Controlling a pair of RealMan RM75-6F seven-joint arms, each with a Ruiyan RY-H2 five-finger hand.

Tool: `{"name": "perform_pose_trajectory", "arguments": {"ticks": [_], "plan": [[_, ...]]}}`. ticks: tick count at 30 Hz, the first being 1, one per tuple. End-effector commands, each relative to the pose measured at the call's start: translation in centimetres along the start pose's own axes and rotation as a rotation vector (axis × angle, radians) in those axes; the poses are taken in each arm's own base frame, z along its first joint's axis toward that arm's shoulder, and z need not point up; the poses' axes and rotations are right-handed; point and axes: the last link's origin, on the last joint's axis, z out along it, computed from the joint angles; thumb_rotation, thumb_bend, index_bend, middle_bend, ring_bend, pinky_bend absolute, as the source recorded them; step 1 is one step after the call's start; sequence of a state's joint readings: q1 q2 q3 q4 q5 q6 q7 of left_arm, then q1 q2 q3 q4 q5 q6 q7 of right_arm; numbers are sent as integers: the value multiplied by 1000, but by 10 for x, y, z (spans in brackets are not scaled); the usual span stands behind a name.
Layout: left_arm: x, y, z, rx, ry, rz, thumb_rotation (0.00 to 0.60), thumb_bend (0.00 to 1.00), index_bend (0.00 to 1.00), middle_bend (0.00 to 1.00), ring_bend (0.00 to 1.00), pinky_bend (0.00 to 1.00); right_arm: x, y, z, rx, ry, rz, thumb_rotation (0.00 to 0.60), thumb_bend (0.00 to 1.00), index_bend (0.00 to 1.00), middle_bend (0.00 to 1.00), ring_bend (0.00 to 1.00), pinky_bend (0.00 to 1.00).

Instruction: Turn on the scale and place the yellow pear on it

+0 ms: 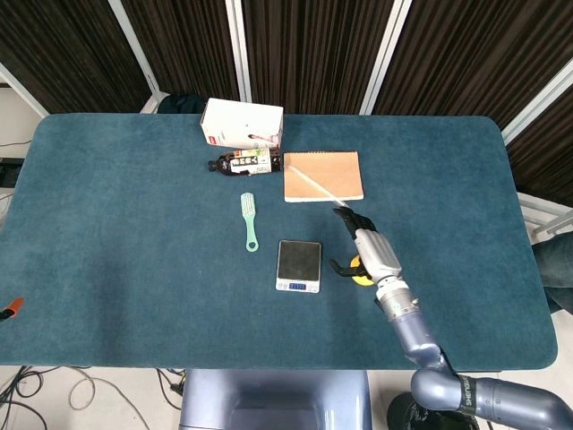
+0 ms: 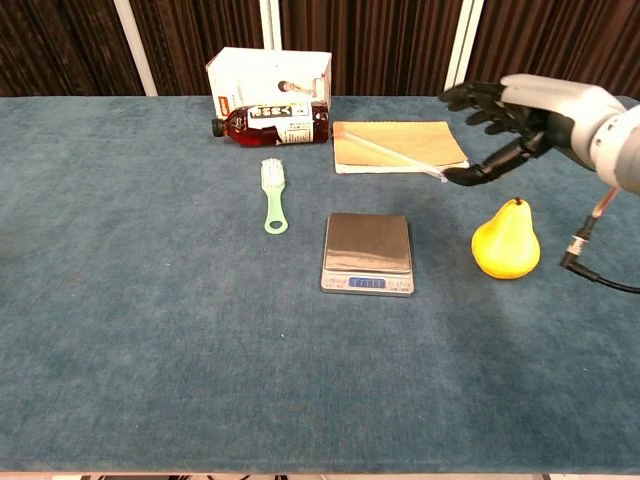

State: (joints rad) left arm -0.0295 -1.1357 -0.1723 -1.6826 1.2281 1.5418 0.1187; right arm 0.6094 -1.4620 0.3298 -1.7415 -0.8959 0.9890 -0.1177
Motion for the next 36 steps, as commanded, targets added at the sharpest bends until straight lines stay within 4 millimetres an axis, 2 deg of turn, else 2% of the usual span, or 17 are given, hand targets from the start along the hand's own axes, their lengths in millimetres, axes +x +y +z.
{"name": "perform_pose_trajectory", "arguments": {"ticks": [1, 14, 20, 27, 30, 36], "plan": [[0, 0, 0, 0, 0, 2, 600, 0, 34, 0, 0, 0, -3, 15, -4, -28, -12, 8, 600, 388, 30, 44, 41, 0], [0, 0, 0, 3, 2, 6, 600, 0, 35, 0, 0, 0, -12, 53, -12, -99, 12, 47, 600, 387, 30, 45, 46, 12], [1, 0, -1, 4, 2, 5, 600, 0, 35, 0, 0, 0, -26, 70, -15, -135, -19, 55, 600, 387, 30, 52, 89, 62], [0, 0, 0, 3, -3, 11, 600, 0, 35, 0, 0, 0, -35, 77, -15, -147, -27, 45, 600, 387, 30, 121, 166, 93], [-1, 0, -1, 2, -6, 10, 600, 0, 37, 0, 0, 0, -37, 77, -14, -144, -27, 34, 600, 388, 43, 168, 214, 157], [1, 0, -1, 2, -5, 5, 600, 0, 39, 0, 0, 0, -40, 77, -11, -145, 6, 23, 600, 387, 131, 315, 371, 335]]}}
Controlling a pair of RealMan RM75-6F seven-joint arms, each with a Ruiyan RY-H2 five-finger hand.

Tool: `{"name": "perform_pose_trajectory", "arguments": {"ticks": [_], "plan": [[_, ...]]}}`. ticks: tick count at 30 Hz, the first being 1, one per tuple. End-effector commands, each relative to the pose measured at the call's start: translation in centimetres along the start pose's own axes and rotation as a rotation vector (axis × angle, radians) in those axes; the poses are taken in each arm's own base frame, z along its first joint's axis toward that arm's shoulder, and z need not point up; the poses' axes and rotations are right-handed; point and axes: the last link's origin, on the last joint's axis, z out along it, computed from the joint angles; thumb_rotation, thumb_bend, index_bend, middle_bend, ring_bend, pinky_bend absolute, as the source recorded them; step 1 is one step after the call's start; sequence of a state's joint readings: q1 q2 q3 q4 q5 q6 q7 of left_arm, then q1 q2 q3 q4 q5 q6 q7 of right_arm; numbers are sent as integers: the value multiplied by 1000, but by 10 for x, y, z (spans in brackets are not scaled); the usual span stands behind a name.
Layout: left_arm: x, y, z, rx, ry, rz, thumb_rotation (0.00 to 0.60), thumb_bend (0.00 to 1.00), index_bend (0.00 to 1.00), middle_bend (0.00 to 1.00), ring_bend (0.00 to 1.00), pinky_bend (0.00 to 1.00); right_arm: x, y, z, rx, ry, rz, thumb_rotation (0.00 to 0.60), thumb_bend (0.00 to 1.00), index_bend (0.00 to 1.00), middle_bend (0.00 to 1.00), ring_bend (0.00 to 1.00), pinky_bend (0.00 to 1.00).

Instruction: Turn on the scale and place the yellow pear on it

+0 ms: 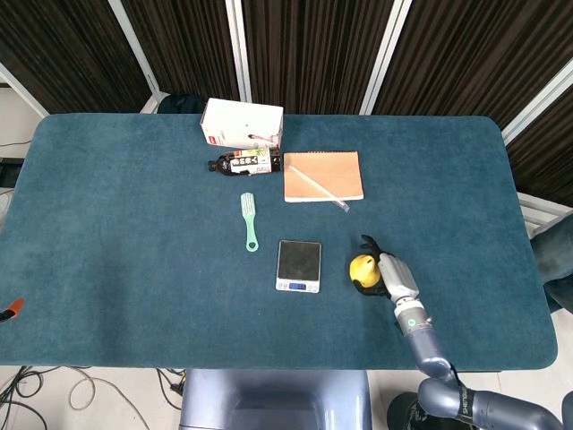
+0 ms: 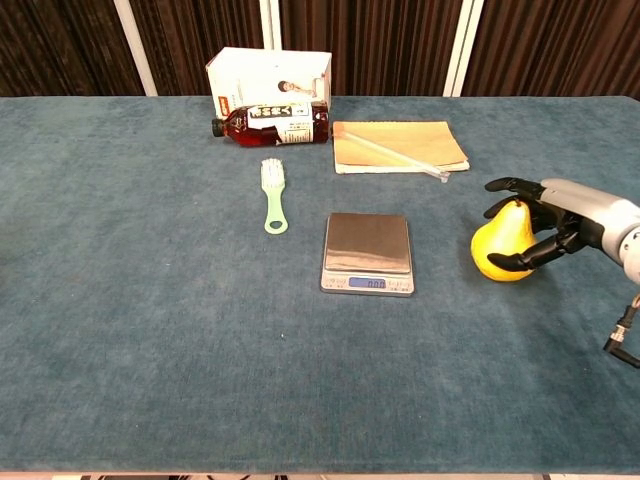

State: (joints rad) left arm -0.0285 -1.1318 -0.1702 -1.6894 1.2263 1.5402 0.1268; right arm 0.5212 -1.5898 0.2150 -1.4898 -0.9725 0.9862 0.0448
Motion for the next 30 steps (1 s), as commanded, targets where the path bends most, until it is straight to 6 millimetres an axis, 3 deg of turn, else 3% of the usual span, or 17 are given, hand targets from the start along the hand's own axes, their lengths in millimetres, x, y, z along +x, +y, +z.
{"name": "perform_pose_trajectory", "arguments": {"ticks": [1, 8, 13, 21, 30], "plan": [[0, 0, 0, 1, 0, -2, 600, 0, 39, 0, 0, 0, -1, -1, 1, -1, 16, -6, 600, 387, 143, 330, 387, 361], [0, -1, 0, 0, -3, -3, 600, 0, 39, 0, 0, 0, -2, -1, 2, -5, 20, -1, 600, 387, 180, 351, 416, 495], [1, -1, 0, 2, 0, -7, 600, 0, 39, 0, 0, 0, 6, -16, 3, 41, 47, -6, 600, 387, 181, 350, 416, 574], [2, -2, 0, 3, 0, -11, 600, 0, 39, 0, 0, 0, 13, -67, 9, 150, 53, -56, 600, 388, 181, 350, 416, 670], [4, -4, 1, 6, 4, -17, 600, 0, 39, 0, 0, 0, -10, -118, 25, 206, 26, -92, 600, 387, 181, 350, 416, 751]]}}
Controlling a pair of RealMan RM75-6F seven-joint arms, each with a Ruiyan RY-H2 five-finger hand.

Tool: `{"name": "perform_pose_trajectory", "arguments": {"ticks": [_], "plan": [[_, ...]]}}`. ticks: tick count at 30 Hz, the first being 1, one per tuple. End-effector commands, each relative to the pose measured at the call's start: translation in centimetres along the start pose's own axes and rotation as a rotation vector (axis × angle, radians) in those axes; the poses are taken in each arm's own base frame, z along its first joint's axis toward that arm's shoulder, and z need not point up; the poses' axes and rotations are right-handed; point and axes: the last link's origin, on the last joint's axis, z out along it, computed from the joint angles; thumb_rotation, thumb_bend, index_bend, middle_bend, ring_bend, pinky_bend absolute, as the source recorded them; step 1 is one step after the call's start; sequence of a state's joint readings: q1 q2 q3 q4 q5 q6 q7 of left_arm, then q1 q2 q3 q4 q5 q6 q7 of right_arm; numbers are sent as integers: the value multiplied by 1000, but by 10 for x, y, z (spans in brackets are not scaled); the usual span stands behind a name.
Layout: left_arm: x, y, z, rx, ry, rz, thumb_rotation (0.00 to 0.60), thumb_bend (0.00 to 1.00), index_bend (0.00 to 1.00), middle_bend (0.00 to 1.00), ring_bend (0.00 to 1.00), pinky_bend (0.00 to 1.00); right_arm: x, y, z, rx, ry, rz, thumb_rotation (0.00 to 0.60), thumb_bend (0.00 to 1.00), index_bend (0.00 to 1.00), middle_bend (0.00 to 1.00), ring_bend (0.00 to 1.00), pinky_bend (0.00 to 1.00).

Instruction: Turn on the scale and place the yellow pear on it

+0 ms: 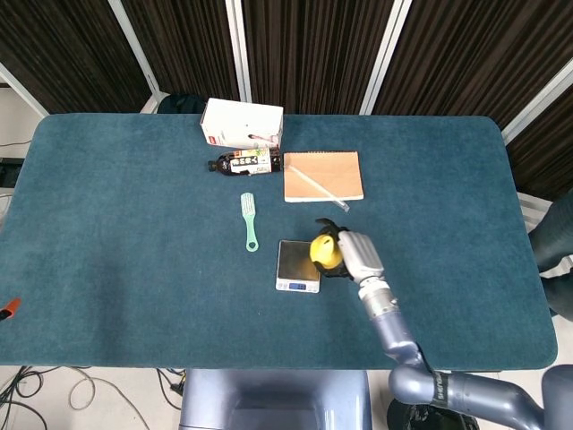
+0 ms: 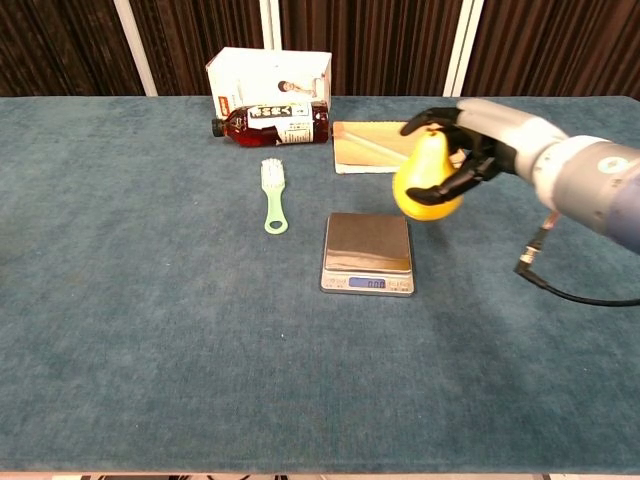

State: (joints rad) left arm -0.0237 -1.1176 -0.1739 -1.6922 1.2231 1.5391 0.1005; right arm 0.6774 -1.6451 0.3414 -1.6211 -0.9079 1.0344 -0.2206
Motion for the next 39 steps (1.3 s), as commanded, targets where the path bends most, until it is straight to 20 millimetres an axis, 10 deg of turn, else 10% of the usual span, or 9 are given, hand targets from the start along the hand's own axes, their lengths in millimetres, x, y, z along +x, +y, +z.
{"name": "perform_pose_trajectory", "arguments": {"ticks": [1, 17, 39], "plan": [[0, -1, 0, 2, 0, -2, 600, 0, 39, 0, 0, 0, -9, -16, 9, 18, -5, -12, 600, 387, 181, 350, 416, 757], [0, -2, 1, 2, -10, -3, 600, 0, 39, 0, 0, 0, -45, -31, 21, 11, -28, -91, 600, 387, 182, 350, 412, 859], [0, 0, -1, 9, -15, 15, 600, 0, 39, 0, 0, 0, -54, -33, 26, 2, -76, -103, 600, 360, 176, 248, 158, 899]]}}
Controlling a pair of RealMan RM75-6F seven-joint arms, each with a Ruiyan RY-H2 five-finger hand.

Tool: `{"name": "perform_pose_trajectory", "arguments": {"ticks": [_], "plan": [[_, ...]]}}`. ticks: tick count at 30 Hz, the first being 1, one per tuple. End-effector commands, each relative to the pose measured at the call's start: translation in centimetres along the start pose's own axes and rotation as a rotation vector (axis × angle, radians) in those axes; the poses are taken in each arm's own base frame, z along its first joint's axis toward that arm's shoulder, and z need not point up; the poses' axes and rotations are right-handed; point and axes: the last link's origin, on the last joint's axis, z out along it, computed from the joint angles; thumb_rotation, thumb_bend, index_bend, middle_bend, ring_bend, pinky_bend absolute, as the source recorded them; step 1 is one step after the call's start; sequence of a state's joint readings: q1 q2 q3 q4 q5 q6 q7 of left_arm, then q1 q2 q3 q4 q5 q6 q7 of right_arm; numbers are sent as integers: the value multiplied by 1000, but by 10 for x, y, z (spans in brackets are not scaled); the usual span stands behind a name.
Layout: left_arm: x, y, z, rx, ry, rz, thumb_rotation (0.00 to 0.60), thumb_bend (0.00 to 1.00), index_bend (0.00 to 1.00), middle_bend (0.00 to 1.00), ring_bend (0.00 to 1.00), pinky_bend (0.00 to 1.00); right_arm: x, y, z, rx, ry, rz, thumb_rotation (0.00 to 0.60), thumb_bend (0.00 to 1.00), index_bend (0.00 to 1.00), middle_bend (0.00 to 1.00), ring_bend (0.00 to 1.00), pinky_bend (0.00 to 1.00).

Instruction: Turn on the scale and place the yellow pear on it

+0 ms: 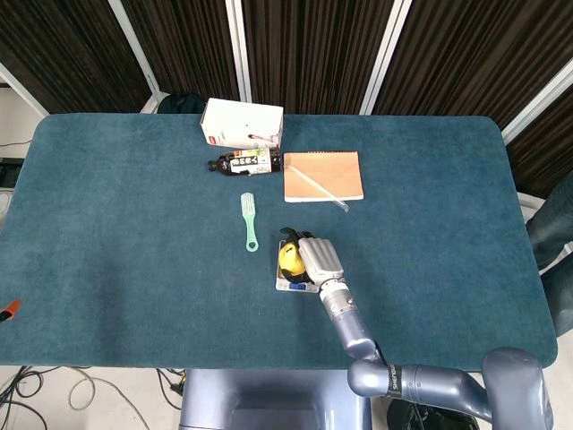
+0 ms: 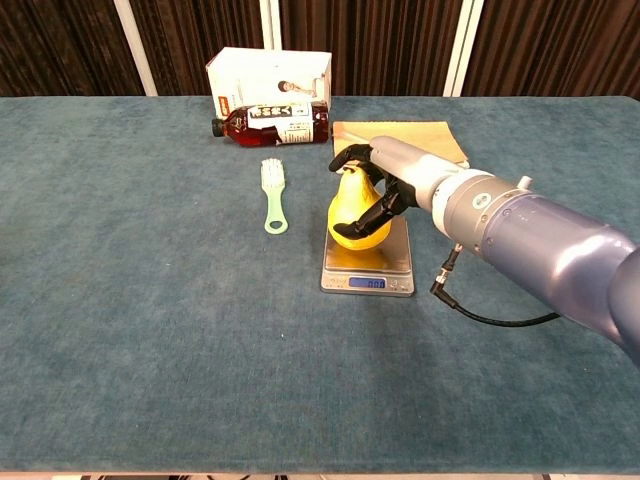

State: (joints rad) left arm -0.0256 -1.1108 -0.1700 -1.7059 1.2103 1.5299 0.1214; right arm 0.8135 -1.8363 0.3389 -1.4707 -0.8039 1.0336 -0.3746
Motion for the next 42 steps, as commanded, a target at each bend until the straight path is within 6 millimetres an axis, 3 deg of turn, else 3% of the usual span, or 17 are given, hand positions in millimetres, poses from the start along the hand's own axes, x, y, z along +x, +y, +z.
{"name": "perform_pose_trajectory", "arguments": {"ticks": [1, 4, 6, 13, 25, 30, 33, 39, 42], "plan": [[0, 0, 0, 1, 1, 0, 600, 0, 39, 0, 0, 0, 1, 0, 1, -5, -10, -7, 600, 336, 163, 226, 134, 683], [0, 0, 0, 1, -1, 1, 600, 0, 39, 0, 0, 0, 2, 0, 1, -9, -27, -16, 600, 288, 115, 161, 75, 95], [0, 0, 0, 2, 0, 4, 600, 0, 39, 0, 0, 0, 1, 0, 1, -10, -41, -19, 600, 258, 84, 117, 42, 41], [2, 0, 0, 4, 6, 3, 600, 0, 39, 0, 0, 0, 5, -1, 1, 1, -41, -5, 600, 151, 1, 10, 0, 0], [2, 0, -1, 3, 8, 5, 600, 0, 40, 0, 0, 0, 35, -6, -10, 64, 51, 92, 600, 132, 0, 0, 0, 0], [2, -1, -1, 5, 10, 7, 600, 0, 40, 0, 0, 0, 62, -4, -33, 110, 116, 74, 600, 131, 0, 0, 0, 0], [3, -1, -1, 8, 16, 4, 600, 0, 40, 0, 0, 0, 84, 1, -59, 137, 174, 53, 600, 132, 0, 0, 0, 0], [5, 0, -3, 5, 26, -7, 600, 0, 40, 0, 0, 0, 124, 31, -119, 119, 271, -45, 600, 132, 0, 0, 0, 0], [5, 0, -3, 4, 26, -10, 600, 0, 40, 0, 0, 0, 139, 59, -151, 79, 310, -162, 600, 132, 0, 0, 0, 0]]}}
